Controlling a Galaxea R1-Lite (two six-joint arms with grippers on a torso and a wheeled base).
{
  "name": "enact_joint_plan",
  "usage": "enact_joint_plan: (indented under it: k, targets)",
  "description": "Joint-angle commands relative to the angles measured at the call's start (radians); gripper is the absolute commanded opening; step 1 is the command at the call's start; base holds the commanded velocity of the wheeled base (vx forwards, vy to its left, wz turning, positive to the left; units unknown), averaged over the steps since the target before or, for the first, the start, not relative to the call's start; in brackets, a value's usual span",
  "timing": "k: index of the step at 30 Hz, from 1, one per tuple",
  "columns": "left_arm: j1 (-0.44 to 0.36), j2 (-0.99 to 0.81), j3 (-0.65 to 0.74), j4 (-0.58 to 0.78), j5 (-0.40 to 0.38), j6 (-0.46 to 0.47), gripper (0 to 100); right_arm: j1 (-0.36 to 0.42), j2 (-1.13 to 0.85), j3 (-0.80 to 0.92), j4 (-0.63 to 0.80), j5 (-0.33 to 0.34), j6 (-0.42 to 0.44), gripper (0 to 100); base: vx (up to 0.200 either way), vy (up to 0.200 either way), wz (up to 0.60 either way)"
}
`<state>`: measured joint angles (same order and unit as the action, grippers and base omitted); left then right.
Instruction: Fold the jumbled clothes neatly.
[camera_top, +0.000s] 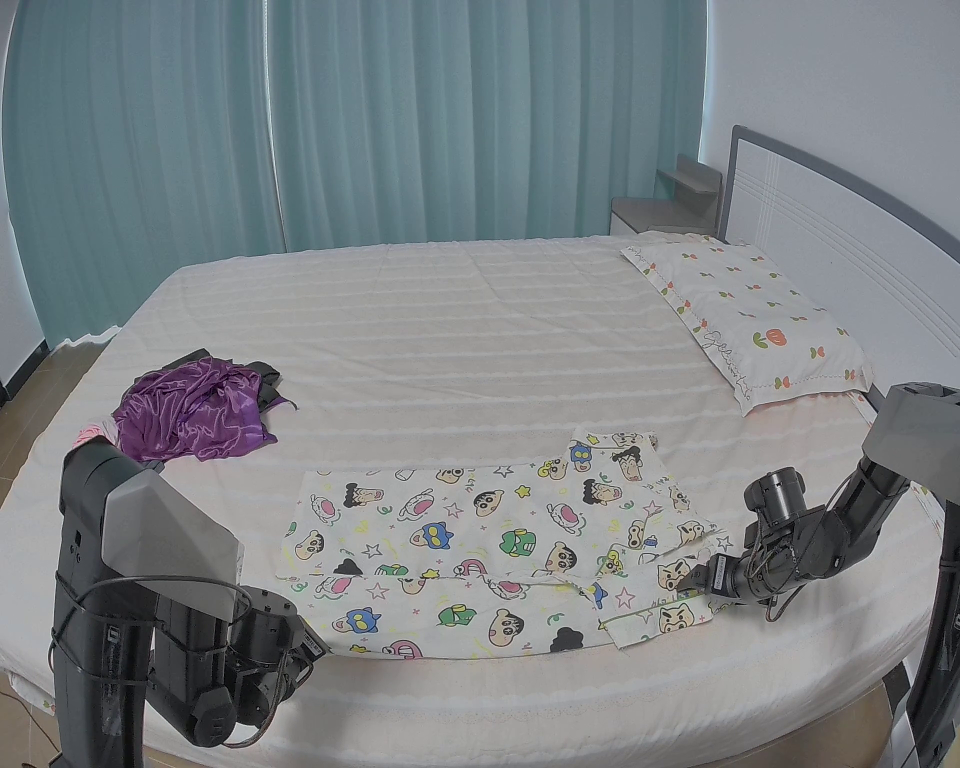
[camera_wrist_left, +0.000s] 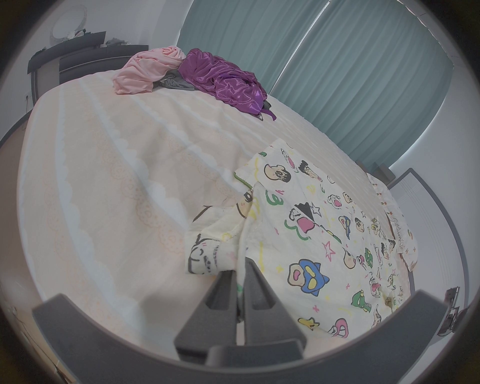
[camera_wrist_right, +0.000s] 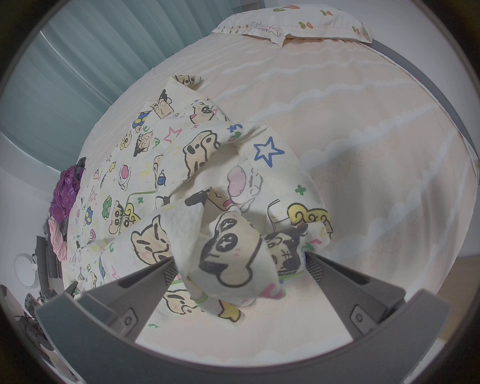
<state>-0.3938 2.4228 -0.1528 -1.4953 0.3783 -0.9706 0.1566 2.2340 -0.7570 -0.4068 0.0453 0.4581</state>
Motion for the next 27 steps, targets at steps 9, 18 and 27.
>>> enact_joint_plan:
  k: [9, 18, 27]
  targets:
    - [0.000, -0.001, -0.004, 0.000, -0.021, 0.000, 0, -0.025, -0.114, 0.091, 0.037, -0.028, 0.005, 100, 0.000, 0.000, 0.00]
    - [0.000, -0.001, -0.005, 0.000, -0.022, -0.002, 0, 0.009, -0.218, 0.249, -0.015, -0.053, 0.105, 100, 0.000, 0.000, 0.00]
    - [0.000, -0.001, -0.005, 0.000, -0.024, -0.002, 0, 0.066, -0.232, 0.341, -0.173, -0.061, 0.189, 100, 0.000, 0.000, 0.00]
